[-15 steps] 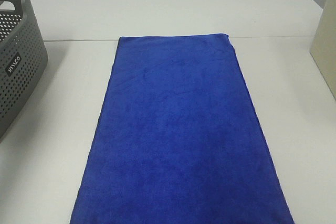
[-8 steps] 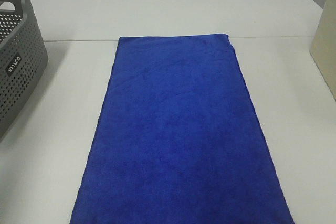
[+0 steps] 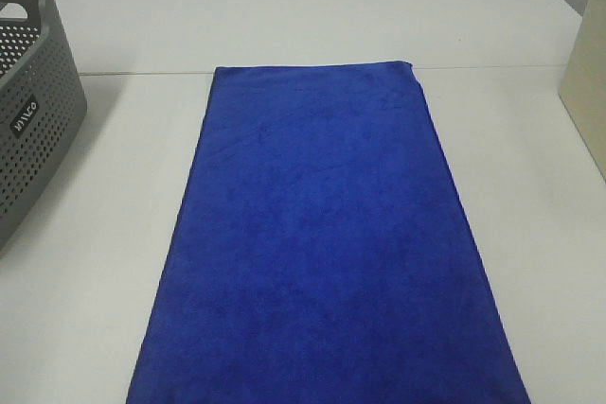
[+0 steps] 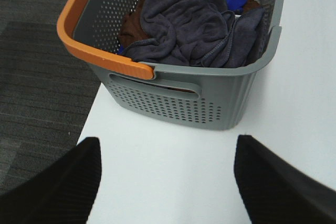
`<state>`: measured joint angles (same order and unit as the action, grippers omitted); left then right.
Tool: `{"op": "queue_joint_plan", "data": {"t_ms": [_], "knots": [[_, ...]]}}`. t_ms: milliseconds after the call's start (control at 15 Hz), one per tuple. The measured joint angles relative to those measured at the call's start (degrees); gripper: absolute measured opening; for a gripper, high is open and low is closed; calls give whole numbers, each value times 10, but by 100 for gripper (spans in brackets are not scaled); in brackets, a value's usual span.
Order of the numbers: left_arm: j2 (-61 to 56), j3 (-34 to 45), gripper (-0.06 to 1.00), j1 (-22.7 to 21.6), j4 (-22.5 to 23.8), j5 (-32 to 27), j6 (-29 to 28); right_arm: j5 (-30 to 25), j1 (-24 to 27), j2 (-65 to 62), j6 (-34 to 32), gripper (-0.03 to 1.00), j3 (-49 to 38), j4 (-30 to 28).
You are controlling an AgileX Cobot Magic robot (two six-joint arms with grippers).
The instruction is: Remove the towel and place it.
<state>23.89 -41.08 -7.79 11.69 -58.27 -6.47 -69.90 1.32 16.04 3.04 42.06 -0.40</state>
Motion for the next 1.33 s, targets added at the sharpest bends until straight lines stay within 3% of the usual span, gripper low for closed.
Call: {"op": "queue_joint_plan", "data": {"t_ms": [267, 467, 667, 867, 1333], "knots": [[-172, 66, 66, 0, 2, -21, -1, 2, 0, -145, 11, 59, -95, -7], [-239, 91, 66, 0, -19, -60, -1, 1, 0, -163, 11, 59, -131, -8], [-242, 105, 66, 0, -30, -59, 1, 18, 0, -163, 11, 59, -140, -8], [-242, 114, 66, 0, -78, -44, 48, 60, 0, -163, 8, 59, -159, -8], [-242, 114, 66, 10, -105, -38, 60, 62, 0, -163, 6, 59, -162, -8]]}}
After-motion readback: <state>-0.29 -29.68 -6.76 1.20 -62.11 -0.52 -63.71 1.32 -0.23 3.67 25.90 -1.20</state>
